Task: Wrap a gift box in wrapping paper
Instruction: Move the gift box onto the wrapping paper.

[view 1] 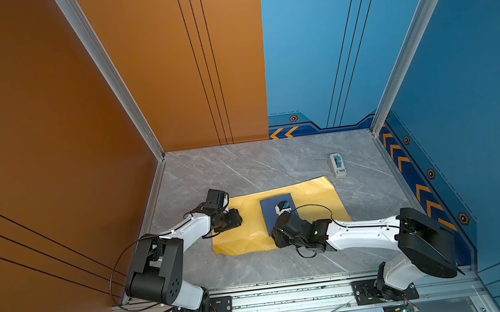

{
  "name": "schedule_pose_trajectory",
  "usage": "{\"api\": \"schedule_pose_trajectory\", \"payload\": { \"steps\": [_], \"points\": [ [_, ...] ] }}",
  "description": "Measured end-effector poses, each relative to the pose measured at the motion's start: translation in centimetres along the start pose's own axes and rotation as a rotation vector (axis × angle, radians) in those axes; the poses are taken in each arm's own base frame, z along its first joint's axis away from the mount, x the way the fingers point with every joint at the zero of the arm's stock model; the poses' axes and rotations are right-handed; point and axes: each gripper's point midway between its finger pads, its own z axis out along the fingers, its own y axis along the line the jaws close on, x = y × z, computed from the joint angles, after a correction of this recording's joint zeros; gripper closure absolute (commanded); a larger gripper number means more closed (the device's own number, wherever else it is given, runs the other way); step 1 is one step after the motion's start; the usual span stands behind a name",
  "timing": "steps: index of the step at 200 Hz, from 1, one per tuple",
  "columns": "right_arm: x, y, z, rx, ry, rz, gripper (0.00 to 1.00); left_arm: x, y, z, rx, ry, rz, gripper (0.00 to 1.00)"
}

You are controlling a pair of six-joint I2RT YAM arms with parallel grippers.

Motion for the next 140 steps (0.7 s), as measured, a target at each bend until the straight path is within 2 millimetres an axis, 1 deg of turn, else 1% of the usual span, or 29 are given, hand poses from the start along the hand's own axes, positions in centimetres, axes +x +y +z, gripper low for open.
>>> {"api": "schedule_pose_trajectory", "payload": {
  "steps": [17,36,51,69,85,98,110,124,140],
  "points": [
    [-0.1,0.0,0.0,-0.003,-0.004,-0.002,0.49,0.0,0.0,0.0,0.000,0.000,0.000,0.43],
    [-0.2,0.1,-0.1,-0.010,-0.003,-0.015,0.40,0.0,0.0,0.0,0.000,0.000,0.000,0.43],
    [-0.6,0.5,-0.7,-0.033,-0.008,-0.026,0.35,0.0,0.0,0.0,0.000,0.000,0.000,0.43],
    [-2.4,1.3,-2.5,-0.087,-0.047,-0.015,0.32,0.0,0.0,0.0,0.000,0.000,0.000,0.43],
    [-4.9,1.3,-4.5,-0.131,-0.107,0.020,0.29,0.0,0.0,0.0,0.000,0.000,0.000,0.43],
    [-7.0,0.5,-5.8,-0.147,-0.150,0.060,0.28,0.0,0.0,0.0,-0.001,0.000,0.000,0.43],
    [-8.3,-0.8,-6.2,-0.143,-0.165,0.098,0.27,0.0,0.0,0.0,-0.002,0.001,0.000,0.43],
    [-8.9,-2.7,-5.9,-0.111,-0.149,0.140,0.27,0.0,0.0,0.0,-0.001,0.000,0.000,0.43],
    [-8.5,-4.8,-5.0,-0.066,-0.105,0.184,0.27,0.0,0.0,0.0,-0.002,0.000,0.000,0.43]
  ]
}}
